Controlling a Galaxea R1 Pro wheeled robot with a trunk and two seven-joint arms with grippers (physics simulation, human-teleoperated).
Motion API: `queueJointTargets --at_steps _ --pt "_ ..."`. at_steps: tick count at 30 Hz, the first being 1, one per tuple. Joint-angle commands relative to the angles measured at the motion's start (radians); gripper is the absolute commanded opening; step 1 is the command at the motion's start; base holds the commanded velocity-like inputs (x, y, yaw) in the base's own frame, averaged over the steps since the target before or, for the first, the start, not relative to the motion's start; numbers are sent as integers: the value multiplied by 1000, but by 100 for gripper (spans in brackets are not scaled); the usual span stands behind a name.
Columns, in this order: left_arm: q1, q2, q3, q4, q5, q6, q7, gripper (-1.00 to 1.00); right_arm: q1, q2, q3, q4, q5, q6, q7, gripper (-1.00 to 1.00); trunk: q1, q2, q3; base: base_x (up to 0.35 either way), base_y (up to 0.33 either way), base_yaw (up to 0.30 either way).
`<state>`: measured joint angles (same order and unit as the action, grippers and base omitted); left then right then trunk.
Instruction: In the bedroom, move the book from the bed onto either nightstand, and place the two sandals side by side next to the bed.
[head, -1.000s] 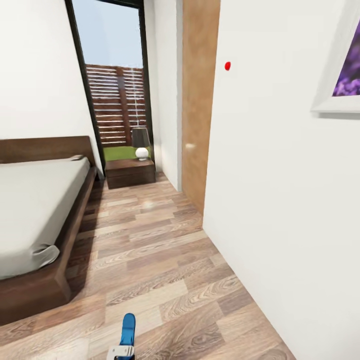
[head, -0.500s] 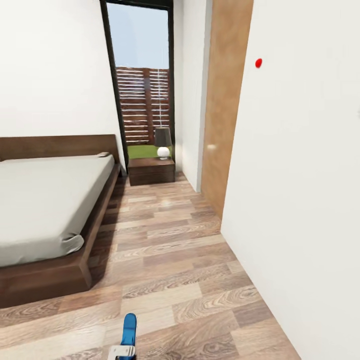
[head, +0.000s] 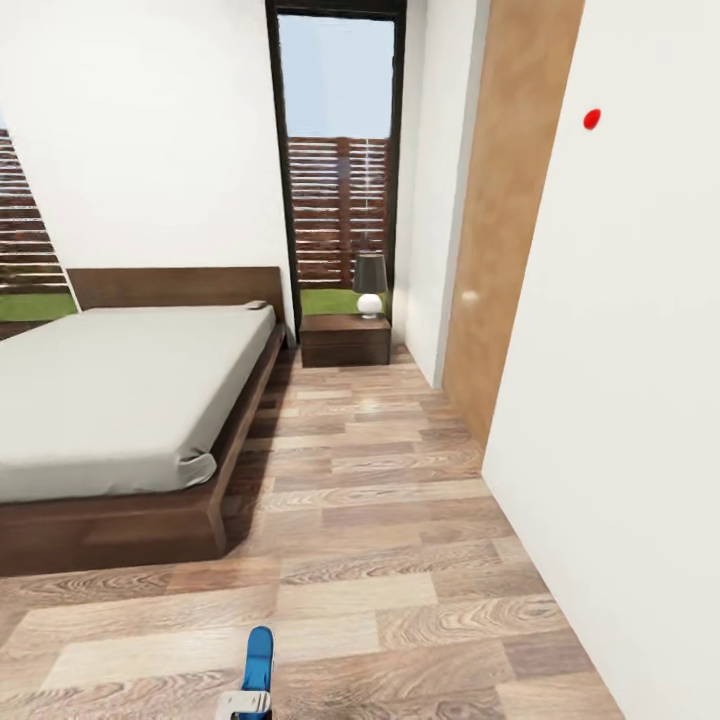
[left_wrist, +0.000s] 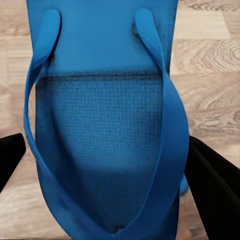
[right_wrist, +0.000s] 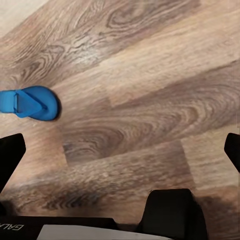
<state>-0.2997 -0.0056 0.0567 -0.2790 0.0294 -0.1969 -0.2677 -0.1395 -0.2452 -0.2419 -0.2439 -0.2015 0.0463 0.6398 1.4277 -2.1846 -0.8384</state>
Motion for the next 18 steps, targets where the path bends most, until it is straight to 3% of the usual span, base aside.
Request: queueJointTargets --at_steps 1,18 --pt "-1 -1 6 1 3 -1 -8 -100 0 0 -1 0 -7 5 4 100 0 0 -1 0 0 289" --pt "-1 -1 6 1 3 -1 -8 -100 0 0 -2 0 -7 4 4 100 0 0 -1 0 0 289"
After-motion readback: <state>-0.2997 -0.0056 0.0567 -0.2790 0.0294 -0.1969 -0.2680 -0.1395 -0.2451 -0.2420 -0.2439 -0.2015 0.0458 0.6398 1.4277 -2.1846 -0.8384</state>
